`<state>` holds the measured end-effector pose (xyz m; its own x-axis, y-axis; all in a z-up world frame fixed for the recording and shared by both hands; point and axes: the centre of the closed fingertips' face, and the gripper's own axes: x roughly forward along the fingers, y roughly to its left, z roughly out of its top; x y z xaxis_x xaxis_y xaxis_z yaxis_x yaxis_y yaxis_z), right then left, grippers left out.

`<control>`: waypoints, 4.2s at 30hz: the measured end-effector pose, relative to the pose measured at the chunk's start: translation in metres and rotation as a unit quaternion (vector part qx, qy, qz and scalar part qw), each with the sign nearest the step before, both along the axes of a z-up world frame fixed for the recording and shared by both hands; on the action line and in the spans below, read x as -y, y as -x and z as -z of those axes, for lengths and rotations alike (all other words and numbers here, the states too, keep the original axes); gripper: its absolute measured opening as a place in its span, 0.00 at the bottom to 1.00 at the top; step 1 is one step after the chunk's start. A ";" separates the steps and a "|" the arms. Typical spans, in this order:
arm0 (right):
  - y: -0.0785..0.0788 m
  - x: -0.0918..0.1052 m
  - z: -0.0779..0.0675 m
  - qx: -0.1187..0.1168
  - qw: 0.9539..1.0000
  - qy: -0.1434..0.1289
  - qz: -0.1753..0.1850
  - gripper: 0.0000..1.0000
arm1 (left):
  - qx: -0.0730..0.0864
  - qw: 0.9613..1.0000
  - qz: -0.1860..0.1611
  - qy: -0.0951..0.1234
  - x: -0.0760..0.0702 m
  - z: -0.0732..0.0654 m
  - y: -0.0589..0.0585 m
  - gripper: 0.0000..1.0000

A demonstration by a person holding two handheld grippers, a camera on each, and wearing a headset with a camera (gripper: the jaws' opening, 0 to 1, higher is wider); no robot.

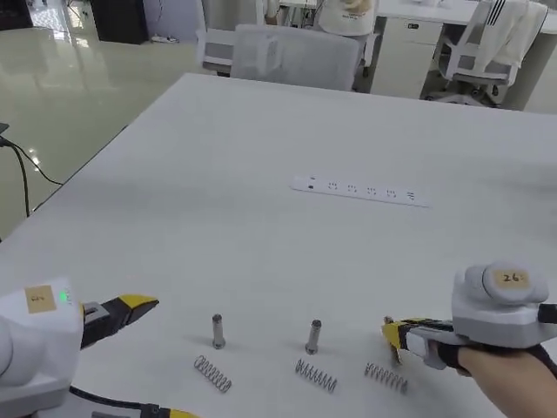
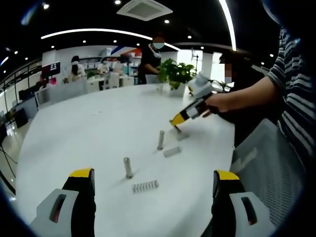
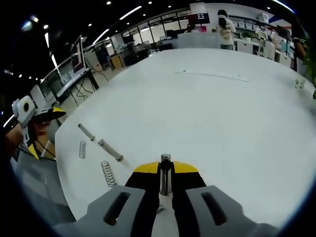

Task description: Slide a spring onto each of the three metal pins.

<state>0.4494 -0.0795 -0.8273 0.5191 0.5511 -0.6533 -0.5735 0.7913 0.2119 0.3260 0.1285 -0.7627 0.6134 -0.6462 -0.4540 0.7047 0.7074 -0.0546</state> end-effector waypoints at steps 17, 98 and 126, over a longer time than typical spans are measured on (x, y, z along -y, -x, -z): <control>0.009 -0.001 -0.005 0.039 0.999 0.017 -0.023 0.05 | 0.002 1.000 -0.002 0.000 0.000 -0.001 -0.001 0.97; 0.062 0.014 -0.017 0.070 0.991 0.032 -0.109 0.11 | -0.014 1.000 -0.021 0.017 -0.008 0.007 -0.001 0.97; 0.061 0.008 0.012 0.048 0.979 0.094 -0.174 0.11 | -0.014 0.999 -0.027 0.014 -0.012 0.005 0.006 0.97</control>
<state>0.3889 -0.0875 -0.8389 0.3848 0.5798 -0.7182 -0.8253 0.5646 0.0135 0.3196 0.1404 -0.7680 0.6351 -0.6250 -0.4538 0.6639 0.7421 -0.0928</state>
